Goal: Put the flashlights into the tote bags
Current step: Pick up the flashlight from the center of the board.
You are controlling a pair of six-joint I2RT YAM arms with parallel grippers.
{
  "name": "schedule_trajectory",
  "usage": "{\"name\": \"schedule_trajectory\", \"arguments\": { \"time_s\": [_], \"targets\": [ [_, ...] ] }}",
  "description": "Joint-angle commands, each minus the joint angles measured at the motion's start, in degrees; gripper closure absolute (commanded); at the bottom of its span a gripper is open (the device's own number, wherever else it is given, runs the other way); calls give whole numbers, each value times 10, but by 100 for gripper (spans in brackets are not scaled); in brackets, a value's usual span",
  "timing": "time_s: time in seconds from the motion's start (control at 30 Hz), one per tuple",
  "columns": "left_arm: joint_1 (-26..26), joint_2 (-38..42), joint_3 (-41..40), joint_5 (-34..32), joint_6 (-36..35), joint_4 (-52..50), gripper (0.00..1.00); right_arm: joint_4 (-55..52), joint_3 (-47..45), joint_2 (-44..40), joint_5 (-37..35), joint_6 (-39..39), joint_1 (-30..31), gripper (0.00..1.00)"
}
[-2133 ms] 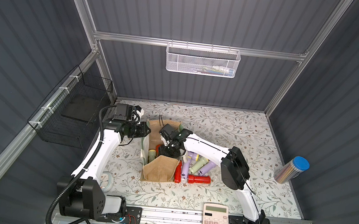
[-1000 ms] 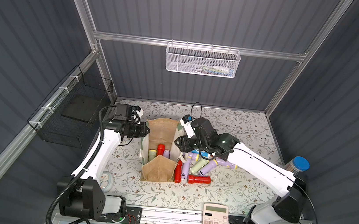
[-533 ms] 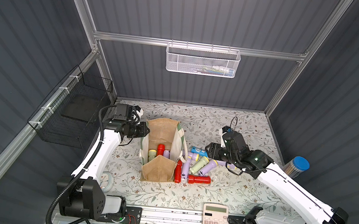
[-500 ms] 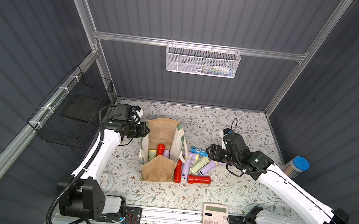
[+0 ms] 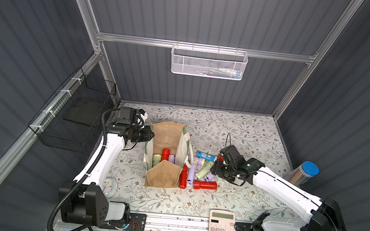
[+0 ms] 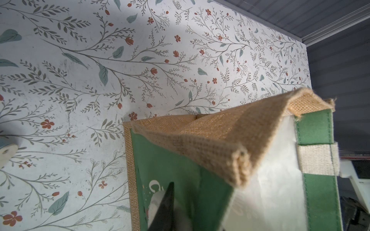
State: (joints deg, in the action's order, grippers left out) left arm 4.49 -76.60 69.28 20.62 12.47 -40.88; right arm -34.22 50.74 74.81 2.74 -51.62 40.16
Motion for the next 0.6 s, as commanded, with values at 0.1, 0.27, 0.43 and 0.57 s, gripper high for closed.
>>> {"name": "schedule_trajectory", "arguments": {
  "time_s": [0.1, 0.27, 0.43, 0.57],
  "targets": [
    [-2, 3, 18, 17, -7, -12, 80, 6, 8, 62, 31, 4, 0, 40],
    [-2, 5, 8, 15, -9, -10, 80, 6, 14, 94, 37, 3, 0, 41],
    [-2, 5, 4, 14, -10, -10, 79, 10, 14, 120, 35, -4, 0, 41],
    [-2, 5, 0, 12, -12, -10, 79, 16, 15, 132, 23, -5, 0, 41]
  ]
}}
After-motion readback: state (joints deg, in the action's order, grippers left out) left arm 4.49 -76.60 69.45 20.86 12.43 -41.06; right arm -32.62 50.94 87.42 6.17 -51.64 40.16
